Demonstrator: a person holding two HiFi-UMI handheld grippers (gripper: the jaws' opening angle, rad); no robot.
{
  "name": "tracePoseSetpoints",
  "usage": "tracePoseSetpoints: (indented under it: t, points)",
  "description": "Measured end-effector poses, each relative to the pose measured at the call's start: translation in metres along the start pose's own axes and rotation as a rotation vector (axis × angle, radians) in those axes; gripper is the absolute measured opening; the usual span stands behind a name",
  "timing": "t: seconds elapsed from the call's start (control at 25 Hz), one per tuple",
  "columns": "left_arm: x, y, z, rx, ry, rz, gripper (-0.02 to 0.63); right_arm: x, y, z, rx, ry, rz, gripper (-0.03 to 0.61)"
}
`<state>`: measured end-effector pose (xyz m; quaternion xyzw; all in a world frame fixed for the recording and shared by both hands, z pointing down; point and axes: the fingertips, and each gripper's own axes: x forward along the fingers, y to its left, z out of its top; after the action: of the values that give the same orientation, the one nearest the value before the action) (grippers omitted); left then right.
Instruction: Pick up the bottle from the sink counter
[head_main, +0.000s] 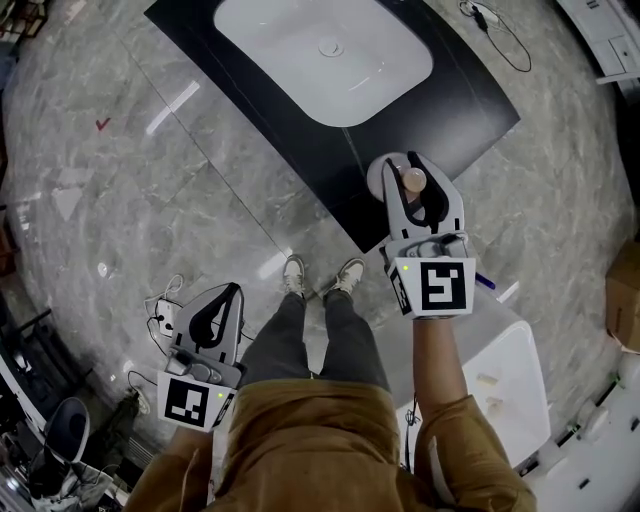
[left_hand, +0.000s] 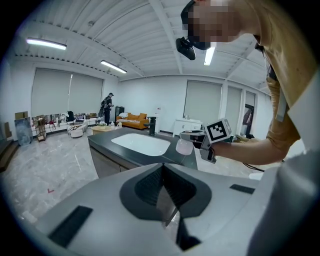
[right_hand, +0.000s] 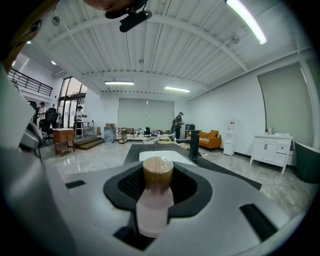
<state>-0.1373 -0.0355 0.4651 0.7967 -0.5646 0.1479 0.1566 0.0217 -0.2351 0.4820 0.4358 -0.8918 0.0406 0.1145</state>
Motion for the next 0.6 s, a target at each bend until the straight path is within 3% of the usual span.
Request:
tracePoseSetpoints:
  t: [0.6]
  points:
    - [-0.004, -0.011, 0.062, 0.048, -0.128, -0.016, 0.003, -0.049, -0.017, 0.075, -0.031, -0.03, -0.033, 0.124]
